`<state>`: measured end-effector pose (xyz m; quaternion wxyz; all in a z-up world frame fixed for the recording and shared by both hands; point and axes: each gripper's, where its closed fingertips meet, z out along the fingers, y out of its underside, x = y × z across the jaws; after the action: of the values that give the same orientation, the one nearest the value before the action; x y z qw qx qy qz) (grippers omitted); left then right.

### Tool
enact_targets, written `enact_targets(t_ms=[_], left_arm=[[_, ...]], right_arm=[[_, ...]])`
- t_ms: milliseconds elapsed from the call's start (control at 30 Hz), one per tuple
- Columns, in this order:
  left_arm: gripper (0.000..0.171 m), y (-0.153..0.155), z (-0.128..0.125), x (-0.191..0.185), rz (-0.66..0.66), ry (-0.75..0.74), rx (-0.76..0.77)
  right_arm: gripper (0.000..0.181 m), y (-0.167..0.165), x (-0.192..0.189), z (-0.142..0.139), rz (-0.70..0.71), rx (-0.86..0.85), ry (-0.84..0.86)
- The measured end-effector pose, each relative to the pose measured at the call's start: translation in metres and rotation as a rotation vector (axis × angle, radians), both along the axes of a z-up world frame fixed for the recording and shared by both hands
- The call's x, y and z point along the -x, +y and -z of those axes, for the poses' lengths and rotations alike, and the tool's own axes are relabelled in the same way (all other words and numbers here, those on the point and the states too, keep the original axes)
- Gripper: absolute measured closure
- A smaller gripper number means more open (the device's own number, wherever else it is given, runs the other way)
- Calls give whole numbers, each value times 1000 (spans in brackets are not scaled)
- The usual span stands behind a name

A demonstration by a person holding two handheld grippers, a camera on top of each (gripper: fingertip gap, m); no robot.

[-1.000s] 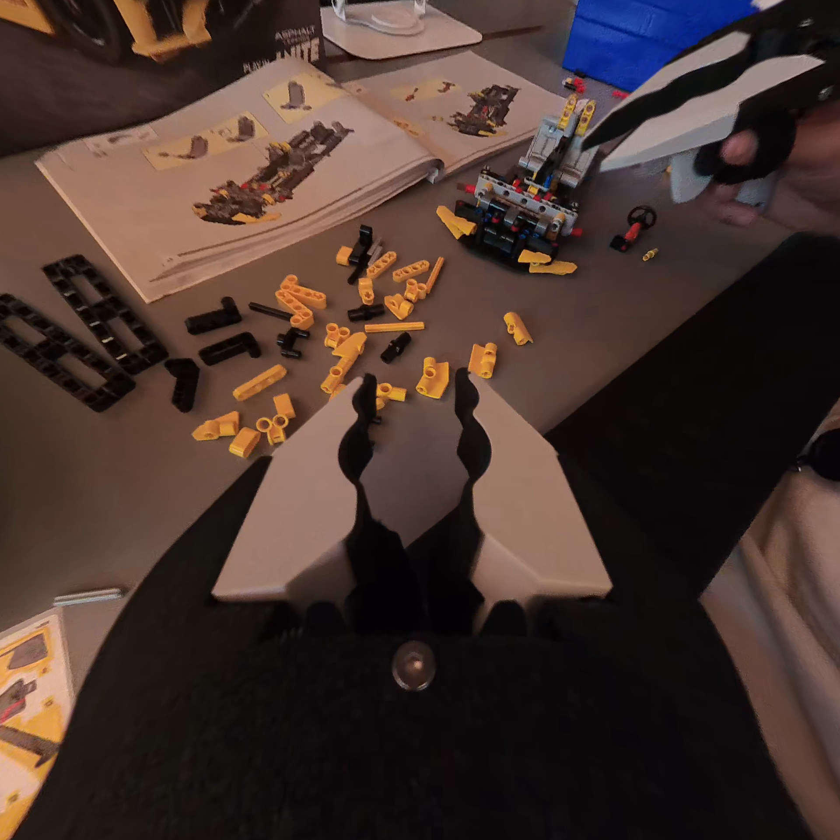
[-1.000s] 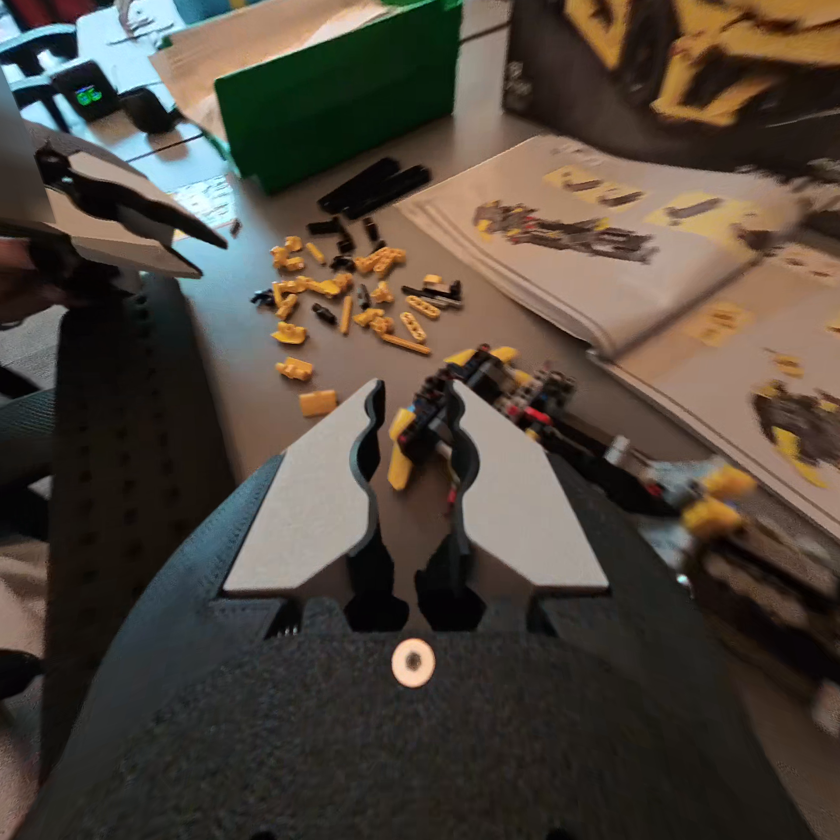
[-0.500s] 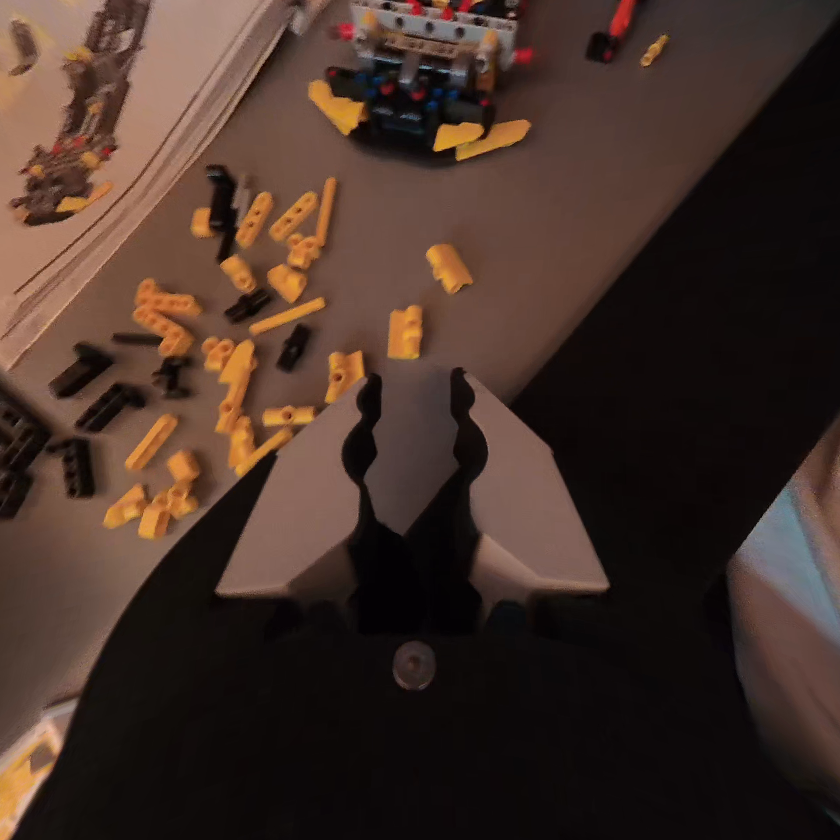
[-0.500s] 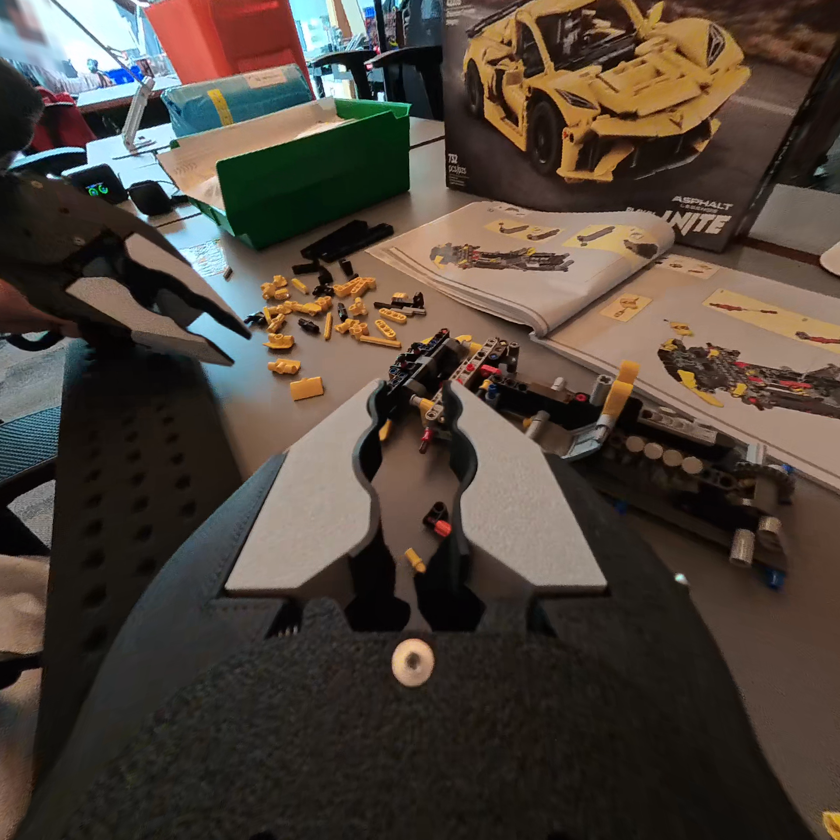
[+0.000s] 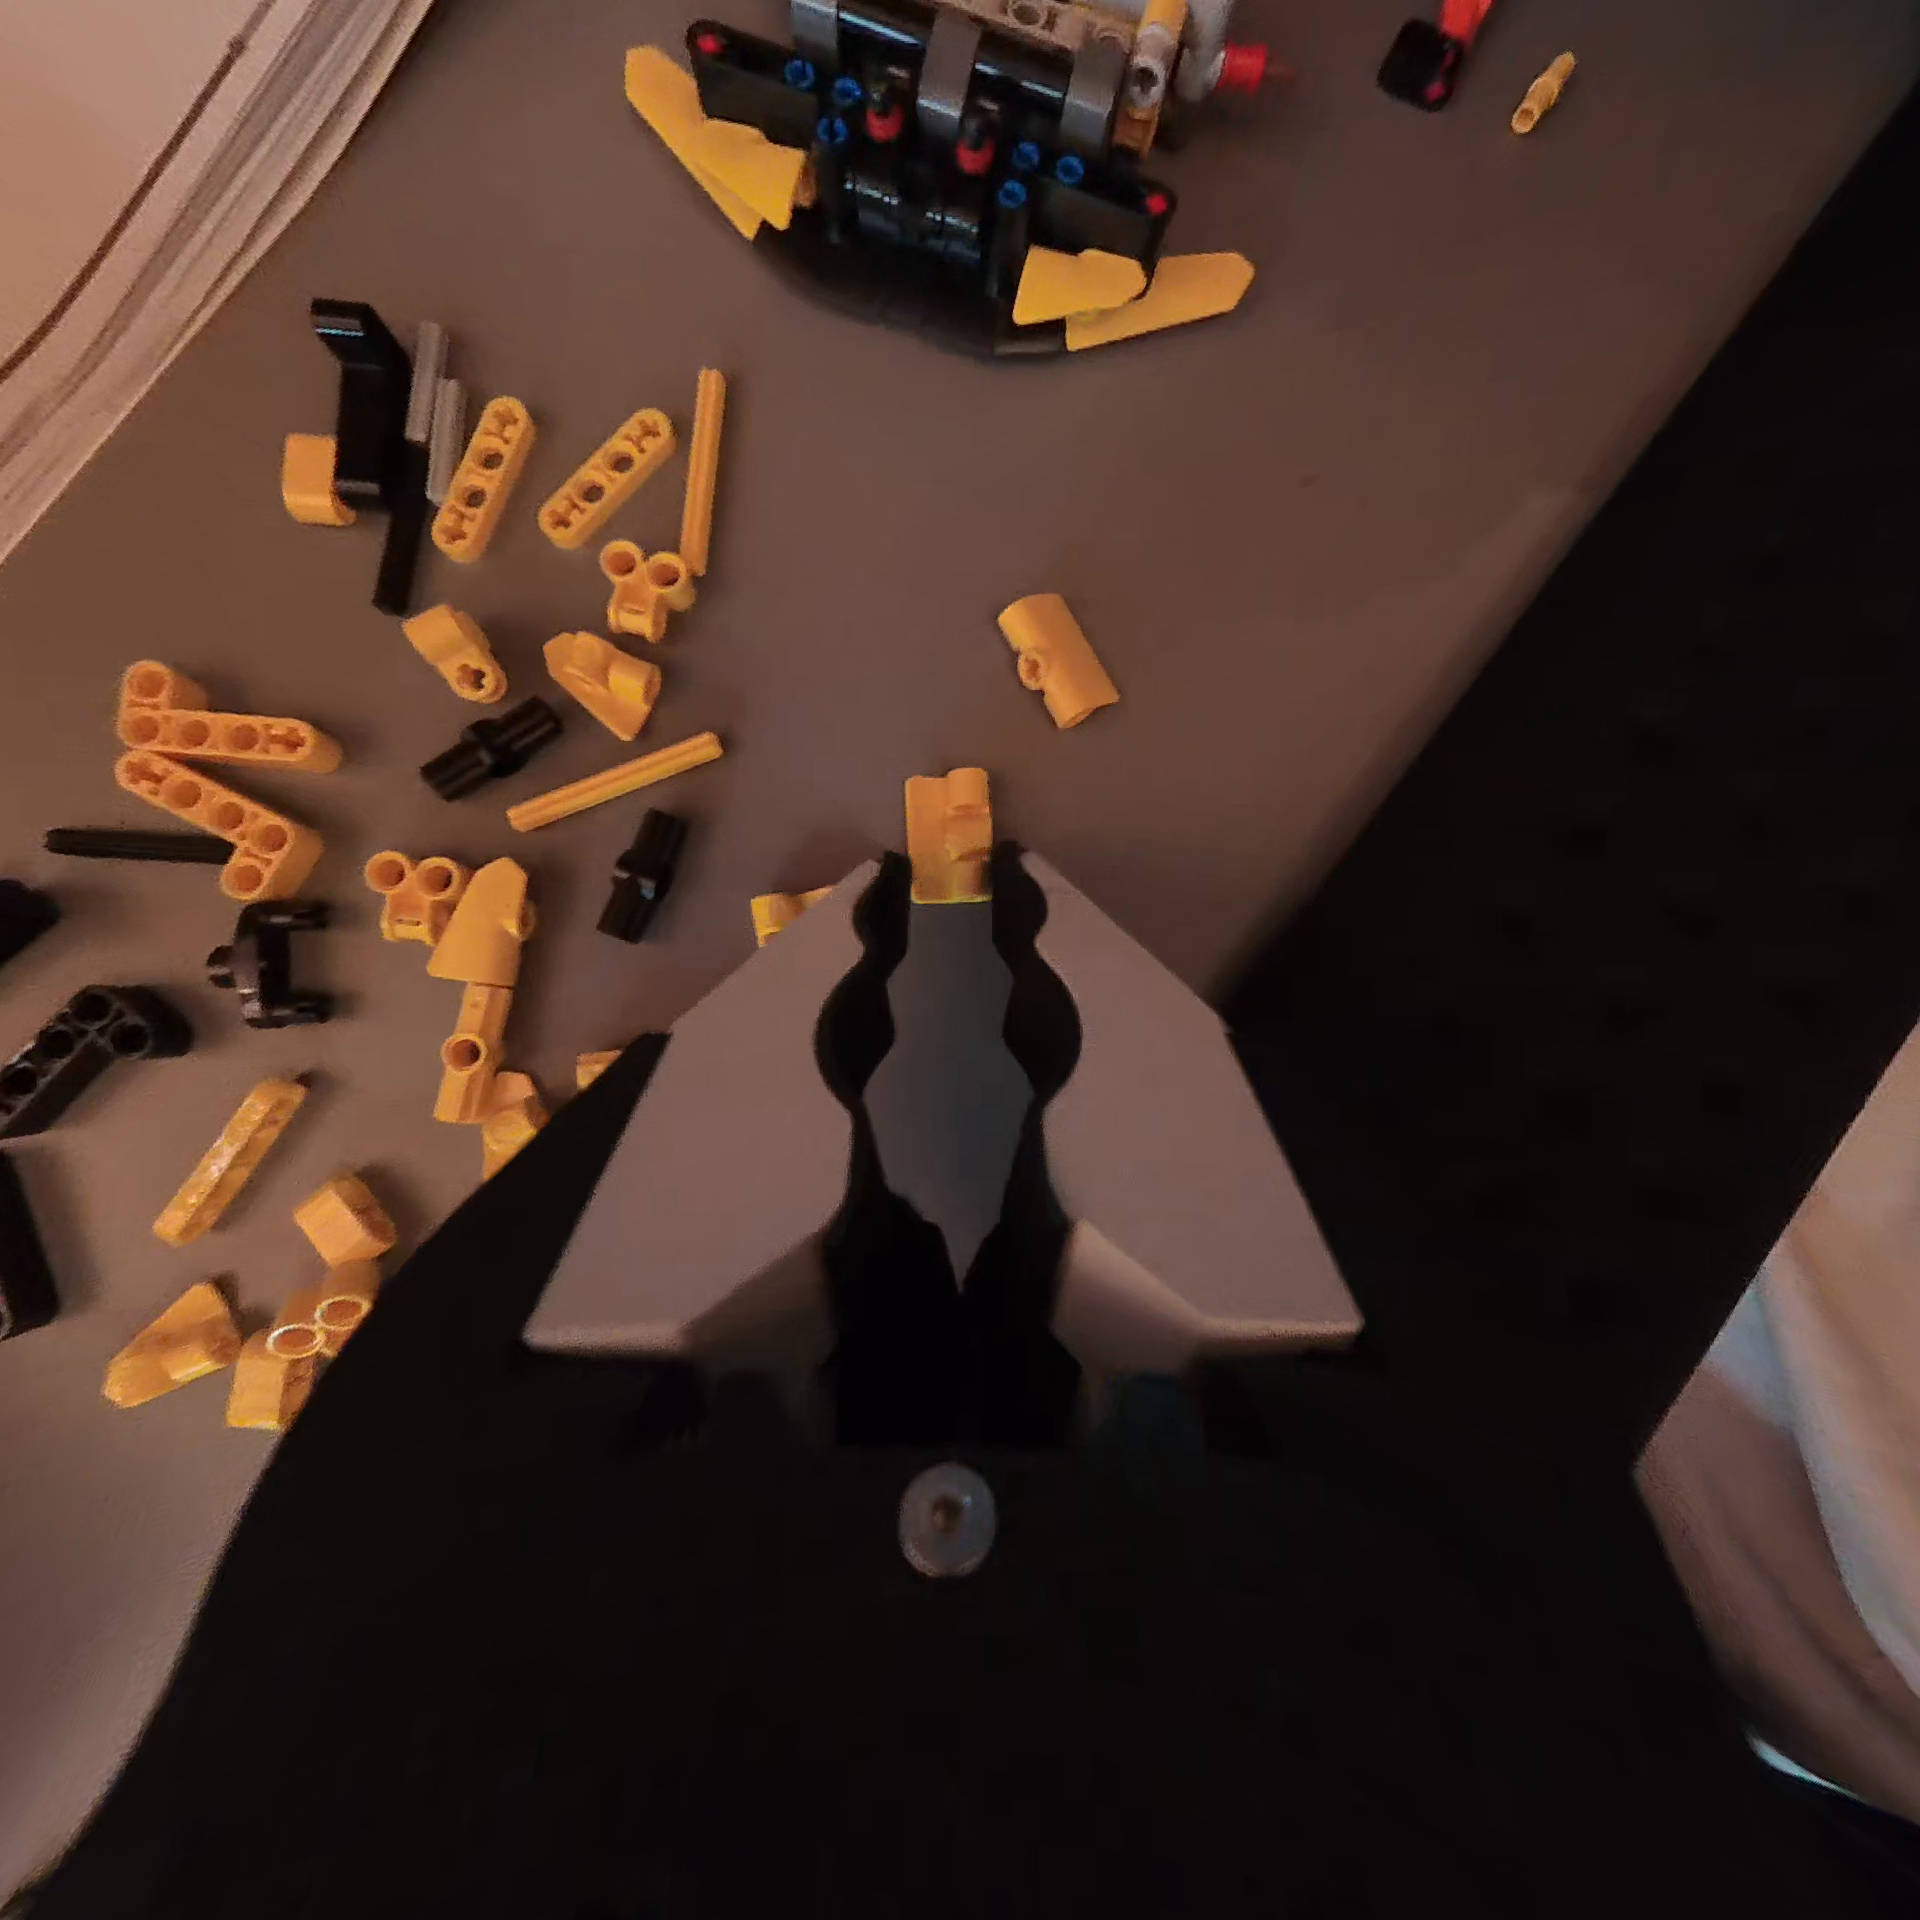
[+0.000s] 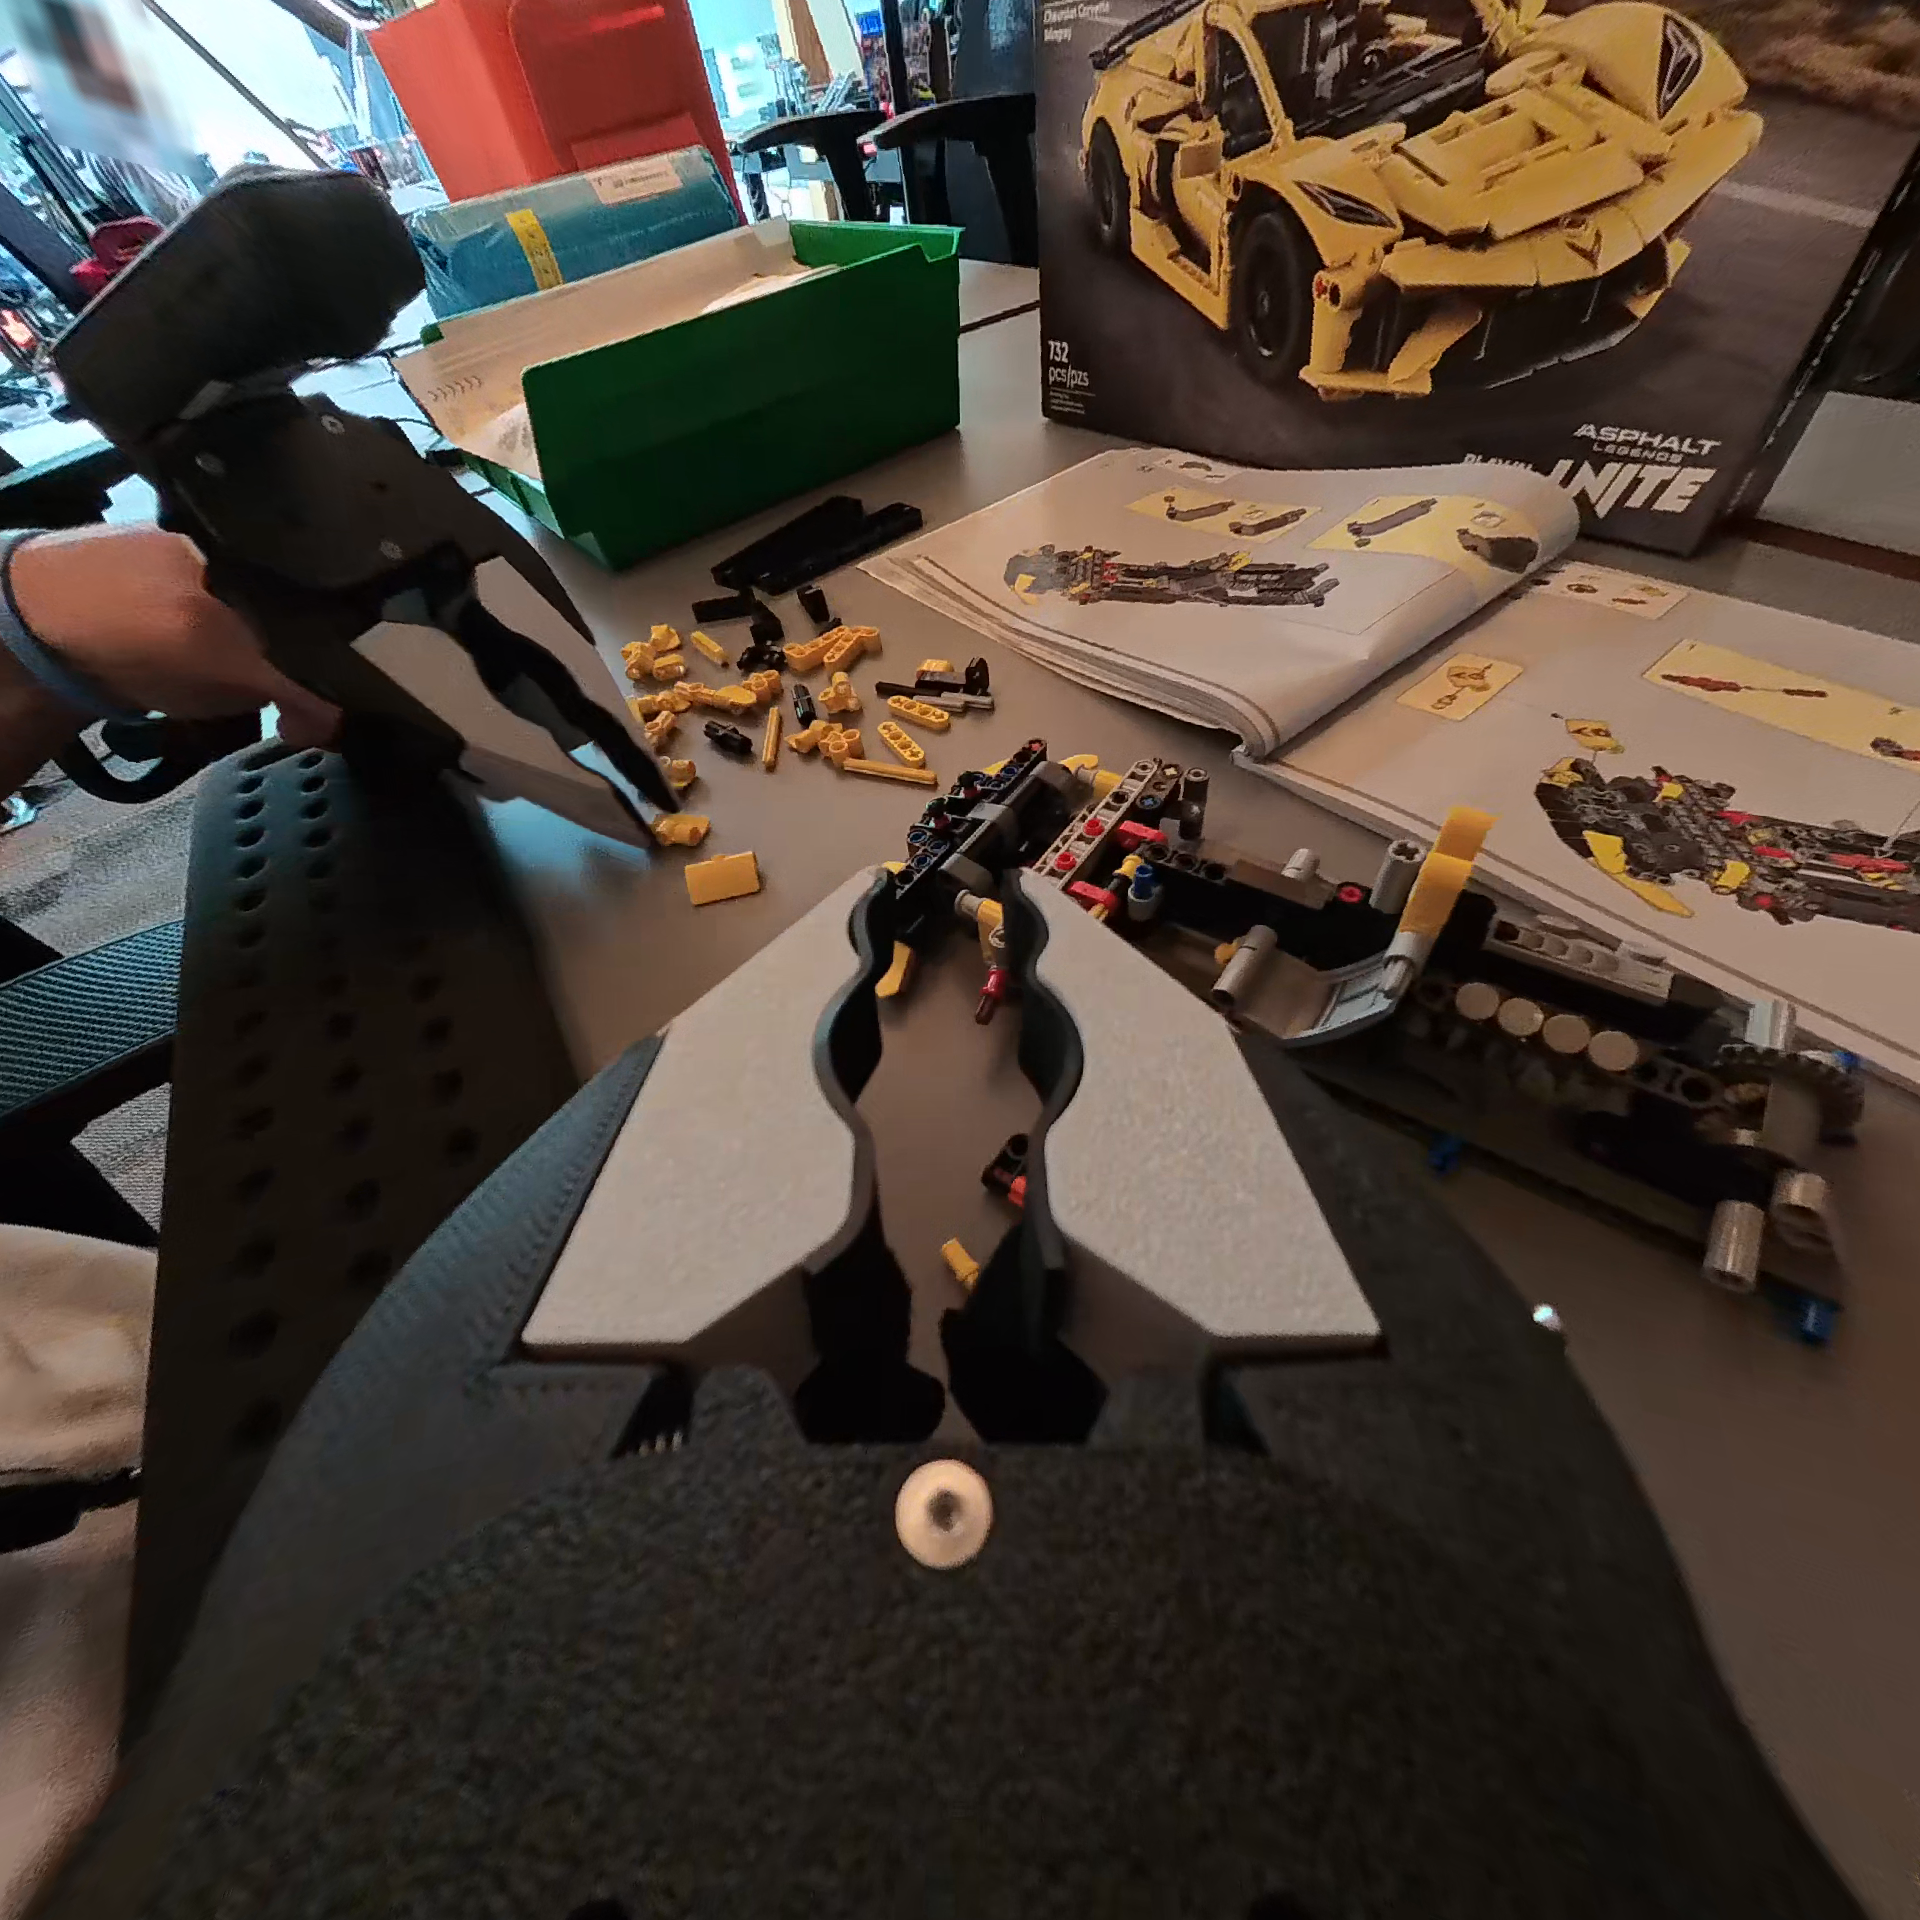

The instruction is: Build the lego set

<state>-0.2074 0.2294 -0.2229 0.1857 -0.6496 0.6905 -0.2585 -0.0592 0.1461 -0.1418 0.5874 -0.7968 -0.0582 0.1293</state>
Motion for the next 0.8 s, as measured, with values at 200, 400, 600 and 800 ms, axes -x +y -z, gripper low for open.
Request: enact_targets(t_ms=[200,400,600,800], left_arm=[[159,-7,-3,0,-2,-6,34],[159,-48,-73,-25,-3,-287,435],[159,-61,-135,-36,-84,-505,1048],[159,-63,-145,-34,-108,-553,1372]], right_arm=[[162,2,8,2,-29,1,-56],[143,8,71,-20,-329,-126,-78],[152,31,93,-47,-214,-249,-329],[133,37,106,-38,-262,-196,-402]])
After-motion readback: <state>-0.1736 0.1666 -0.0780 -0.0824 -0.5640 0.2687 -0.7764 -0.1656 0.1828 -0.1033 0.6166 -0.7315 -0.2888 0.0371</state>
